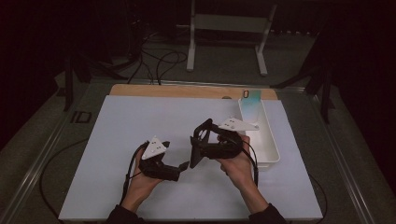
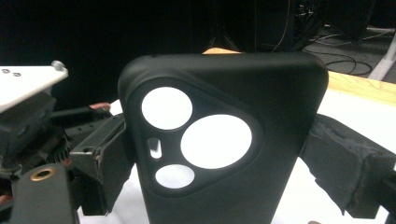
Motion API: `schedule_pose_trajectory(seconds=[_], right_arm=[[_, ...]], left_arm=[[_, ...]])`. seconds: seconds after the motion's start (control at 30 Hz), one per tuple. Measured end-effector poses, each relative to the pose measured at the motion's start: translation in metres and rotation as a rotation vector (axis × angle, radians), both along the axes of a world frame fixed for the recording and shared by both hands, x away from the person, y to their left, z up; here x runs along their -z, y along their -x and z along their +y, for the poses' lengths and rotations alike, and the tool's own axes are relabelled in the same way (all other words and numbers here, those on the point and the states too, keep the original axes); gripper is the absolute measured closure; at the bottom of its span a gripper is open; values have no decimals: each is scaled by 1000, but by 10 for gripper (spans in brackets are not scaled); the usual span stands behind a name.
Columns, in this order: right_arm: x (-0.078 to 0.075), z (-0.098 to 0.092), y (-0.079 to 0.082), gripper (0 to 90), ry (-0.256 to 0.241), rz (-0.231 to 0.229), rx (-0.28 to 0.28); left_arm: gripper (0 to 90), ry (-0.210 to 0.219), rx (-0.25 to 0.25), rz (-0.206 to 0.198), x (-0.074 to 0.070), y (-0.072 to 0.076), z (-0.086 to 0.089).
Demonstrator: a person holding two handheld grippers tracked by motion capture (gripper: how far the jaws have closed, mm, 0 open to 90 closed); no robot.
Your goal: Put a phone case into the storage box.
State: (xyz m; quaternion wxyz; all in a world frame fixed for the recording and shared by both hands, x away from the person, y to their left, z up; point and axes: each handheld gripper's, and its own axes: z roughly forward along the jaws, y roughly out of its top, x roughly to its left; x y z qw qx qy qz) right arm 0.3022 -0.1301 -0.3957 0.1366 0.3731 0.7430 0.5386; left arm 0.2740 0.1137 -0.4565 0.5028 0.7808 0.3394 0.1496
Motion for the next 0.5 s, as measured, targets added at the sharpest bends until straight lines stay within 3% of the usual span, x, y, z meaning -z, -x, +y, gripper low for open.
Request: schedule_pose_trajectory(seconds=[0.2, 0.5], right_arm=[[0, -1, -1, 136, 2, -5, 10], [-1, -1, -1, 136, 8, -6, 11]], left_arm=[[0, -8, -94, -33, 2, 3, 20], [0, -49, -184, -28, 17, 12, 58]])
